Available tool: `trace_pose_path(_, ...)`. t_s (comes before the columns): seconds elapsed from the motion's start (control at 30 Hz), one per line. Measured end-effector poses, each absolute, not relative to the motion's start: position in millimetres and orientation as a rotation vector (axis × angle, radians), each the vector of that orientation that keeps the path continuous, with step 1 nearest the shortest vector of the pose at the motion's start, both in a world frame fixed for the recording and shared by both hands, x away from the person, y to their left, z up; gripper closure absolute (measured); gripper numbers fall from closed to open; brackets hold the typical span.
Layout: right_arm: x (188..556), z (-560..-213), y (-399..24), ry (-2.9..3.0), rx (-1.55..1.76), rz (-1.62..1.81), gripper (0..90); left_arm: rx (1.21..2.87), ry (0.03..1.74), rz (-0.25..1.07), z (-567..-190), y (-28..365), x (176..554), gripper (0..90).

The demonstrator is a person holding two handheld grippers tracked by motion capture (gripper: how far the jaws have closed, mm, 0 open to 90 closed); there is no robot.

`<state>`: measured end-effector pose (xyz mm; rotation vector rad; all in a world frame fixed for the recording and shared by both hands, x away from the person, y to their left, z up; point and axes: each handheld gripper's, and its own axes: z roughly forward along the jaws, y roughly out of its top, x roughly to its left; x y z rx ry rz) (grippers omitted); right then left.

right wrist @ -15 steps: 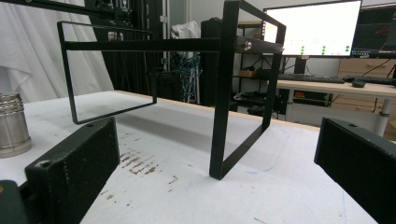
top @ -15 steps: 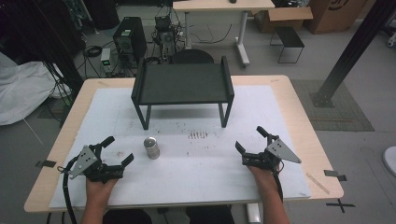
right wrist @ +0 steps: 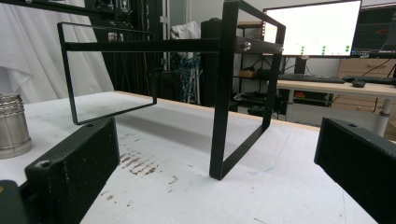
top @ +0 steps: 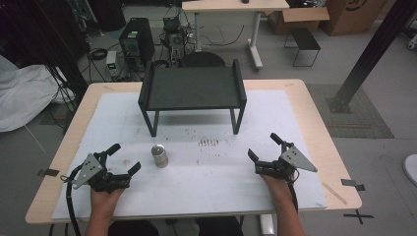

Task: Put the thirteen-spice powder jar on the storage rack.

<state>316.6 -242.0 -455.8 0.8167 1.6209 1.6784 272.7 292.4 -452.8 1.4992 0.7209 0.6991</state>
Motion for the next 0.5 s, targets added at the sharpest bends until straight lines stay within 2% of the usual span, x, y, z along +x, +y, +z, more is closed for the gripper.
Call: trace_pose_path(0.5,316.3,-455.9,-242.4,1.615,0.813,1.682,0.0,1.501,0.727,0.69,-452.5,292.8,273.6,0.2)
